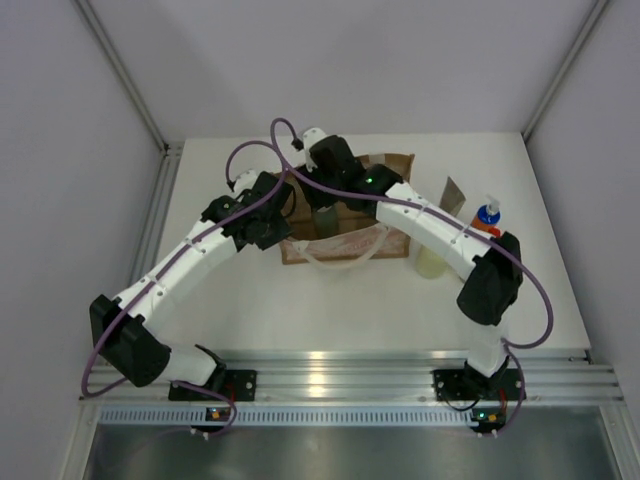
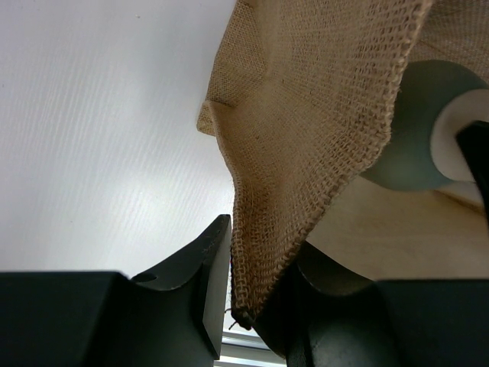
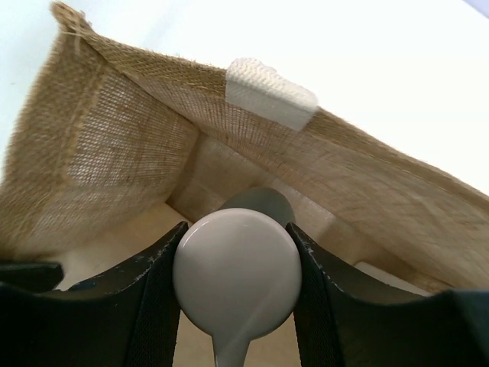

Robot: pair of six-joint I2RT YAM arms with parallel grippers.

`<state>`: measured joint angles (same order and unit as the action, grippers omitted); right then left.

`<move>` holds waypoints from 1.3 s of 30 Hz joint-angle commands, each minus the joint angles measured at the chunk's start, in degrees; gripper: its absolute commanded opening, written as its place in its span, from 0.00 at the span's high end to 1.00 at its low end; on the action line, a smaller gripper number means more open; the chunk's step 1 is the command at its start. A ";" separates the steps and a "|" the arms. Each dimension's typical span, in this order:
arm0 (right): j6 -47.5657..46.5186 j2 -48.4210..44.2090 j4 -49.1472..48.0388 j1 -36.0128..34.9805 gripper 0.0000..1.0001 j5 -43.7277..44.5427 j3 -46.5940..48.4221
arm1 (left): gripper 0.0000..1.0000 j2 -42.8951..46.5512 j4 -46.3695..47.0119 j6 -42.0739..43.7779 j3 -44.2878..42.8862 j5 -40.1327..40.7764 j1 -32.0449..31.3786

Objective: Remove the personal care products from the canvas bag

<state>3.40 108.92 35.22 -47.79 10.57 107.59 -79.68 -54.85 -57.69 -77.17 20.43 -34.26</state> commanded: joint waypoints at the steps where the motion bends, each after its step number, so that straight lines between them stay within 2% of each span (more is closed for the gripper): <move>1: -0.41 -8.90 -4.47 -0.73 1.00 2.53 2.36 | 0.66 0.23 -0.78 0.47 -2.11 0.58 0.25; 16: 0.56 -17.60 3.80 0.33 1.00 2.70 7.54 | 0.66 -1.00 -0.78 0.74 -2.73 -0.03 0.25; 28: 0.64 -23.31 11.79 1.82 1.00 3.05 15.80 | 0.66 -1.62 -0.78 0.83 -2.99 -0.21 0.16; 39: 2.40 -30.52 13.21 2.88 1.00 5.87 13.97 | 0.66 -1.53 -0.78 0.74 -2.99 -0.83 0.16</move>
<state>4.71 83.55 54.26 -45.60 14.09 119.02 -81.14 -54.87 -57.28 -77.93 19.88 -34.26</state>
